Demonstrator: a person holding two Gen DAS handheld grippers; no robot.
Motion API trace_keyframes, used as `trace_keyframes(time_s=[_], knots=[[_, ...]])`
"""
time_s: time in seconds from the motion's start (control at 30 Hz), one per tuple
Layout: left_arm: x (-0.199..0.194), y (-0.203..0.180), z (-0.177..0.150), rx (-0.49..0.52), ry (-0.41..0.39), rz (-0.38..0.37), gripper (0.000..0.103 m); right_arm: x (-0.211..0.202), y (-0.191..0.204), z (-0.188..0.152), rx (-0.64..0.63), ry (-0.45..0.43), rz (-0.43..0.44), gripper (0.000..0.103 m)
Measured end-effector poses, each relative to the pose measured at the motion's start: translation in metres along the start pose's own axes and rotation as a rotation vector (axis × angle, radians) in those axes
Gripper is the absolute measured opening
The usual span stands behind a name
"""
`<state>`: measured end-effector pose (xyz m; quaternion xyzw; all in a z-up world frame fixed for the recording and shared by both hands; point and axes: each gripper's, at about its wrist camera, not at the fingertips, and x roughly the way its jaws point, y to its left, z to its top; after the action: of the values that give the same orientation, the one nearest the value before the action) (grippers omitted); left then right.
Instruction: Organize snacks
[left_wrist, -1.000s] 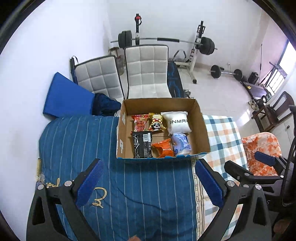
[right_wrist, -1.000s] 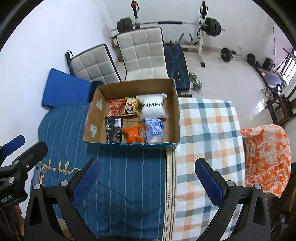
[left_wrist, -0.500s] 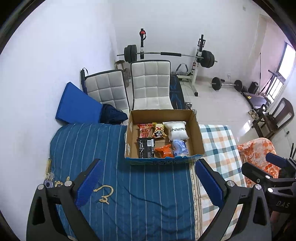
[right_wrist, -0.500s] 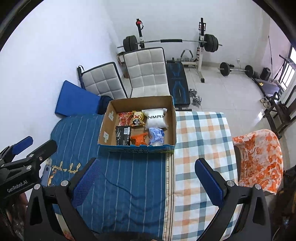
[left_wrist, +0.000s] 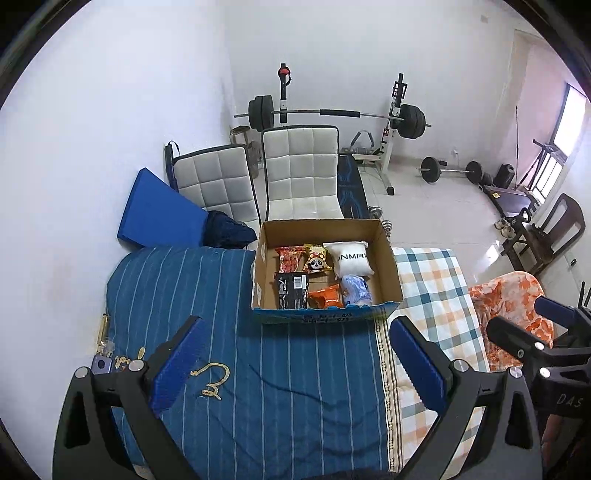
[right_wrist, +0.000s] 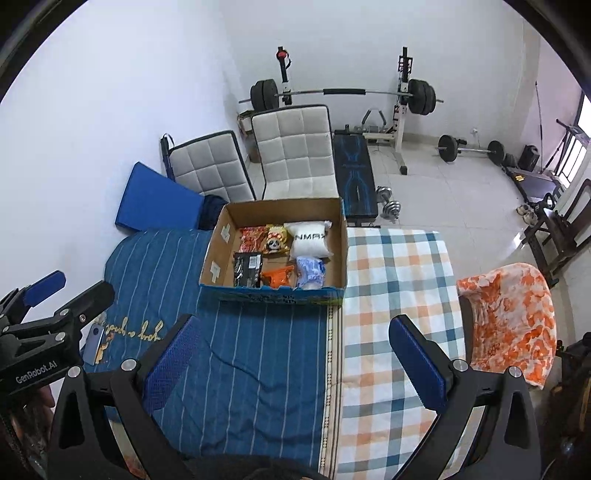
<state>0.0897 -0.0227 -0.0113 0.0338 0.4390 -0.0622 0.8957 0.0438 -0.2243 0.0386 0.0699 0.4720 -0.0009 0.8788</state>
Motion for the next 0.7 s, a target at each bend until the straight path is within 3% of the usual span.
trace_keyframes(time_s=[0.7], knots=[[-0.018, 0.000, 0.023, -0.011, -0.080, 0.033, 0.102, -0.012, -0.007, 0.020, 0.007, -0.079, -0.046, 0.103]])
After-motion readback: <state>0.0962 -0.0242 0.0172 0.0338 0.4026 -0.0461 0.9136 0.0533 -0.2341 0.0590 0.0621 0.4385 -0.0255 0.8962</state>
